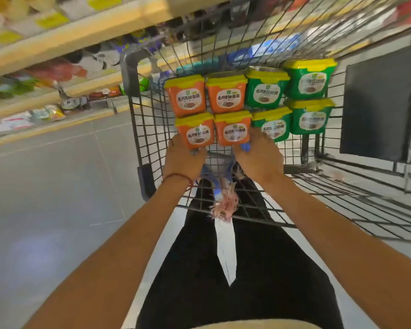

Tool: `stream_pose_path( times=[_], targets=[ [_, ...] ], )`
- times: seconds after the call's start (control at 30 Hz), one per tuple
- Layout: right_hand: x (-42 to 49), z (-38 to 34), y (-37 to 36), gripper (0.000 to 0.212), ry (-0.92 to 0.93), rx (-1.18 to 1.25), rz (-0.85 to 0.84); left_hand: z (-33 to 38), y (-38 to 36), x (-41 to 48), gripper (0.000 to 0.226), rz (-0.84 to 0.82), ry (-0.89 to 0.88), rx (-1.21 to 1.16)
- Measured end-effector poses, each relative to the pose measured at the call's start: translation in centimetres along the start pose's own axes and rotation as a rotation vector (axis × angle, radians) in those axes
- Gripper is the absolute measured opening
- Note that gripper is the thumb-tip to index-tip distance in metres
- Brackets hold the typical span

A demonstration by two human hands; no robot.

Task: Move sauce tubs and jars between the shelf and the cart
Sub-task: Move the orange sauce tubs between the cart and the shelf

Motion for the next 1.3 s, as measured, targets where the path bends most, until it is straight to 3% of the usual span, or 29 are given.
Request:
stream_pose_path(
  times=[0.13,0.2,0.3,0.43,0.73,0.9,1.0,1.17,1.3],
  targets=[
    [2.2,2.3,-2.6,0.075,-0.084,0.108,-0.033,-4.2,-4.7,8.6,0.103,-0.023,0.146,-0.233],
    [3.3,3.6,-3.9,0.084,-0.104,0.174,-0.039,-5.8,-6.8,12.0,0.113,-0.032,0.199,-0.293],
    [4.7,4.6,-4.9,0.079,-0.145,0.267,-0.022,-4.7,-6.5,12.1,0.096,-0.045,0.206,-0.427],
    [5.6,5.6,-5.6,0.049,-0.171,0.269,0.018,-2.9,-5.3,11.0,0.069,-0.121,0.177,-0.543],
    [5.3,5.6,-6.4,0.052,-0.109,0.297,0.073,-3.2,-5.8,11.4,0.077,-0.242,0.237,-0.686],
    [5.3,6.0,-7.0,0.050,-0.150,0.333,0.125,-3.1,-5.9,11.3,0.041,-0.382,0.248,-0.649],
    [5.7,6.2,-7.6,0.054,-0.198,0.363,0.137,-3.4,-5.9,10.5,0.027,-0.430,0.353,-0.676],
    [6.5,5.9,-8.2,0.061,-0.314,0.482,0.181,-4.8,-6.0,9.2,0.043,-0.468,0.493,-0.761],
    [8.0,8.9,-11.2,0.103,-0.298,0.471,0.231,-5.4,-6.0,8.6,0.043,-0.436,0.477,-0.803]
  ],
)
Point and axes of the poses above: each hand's wrist, its own x-axis towards the middle knuckle, its own y-axis out of the back of the hand, z = x × y, the point moved 4 cm from there along x, towards the middle knuckle, and after that the axes turned 12 degrees about y, right-handed, at the moved point
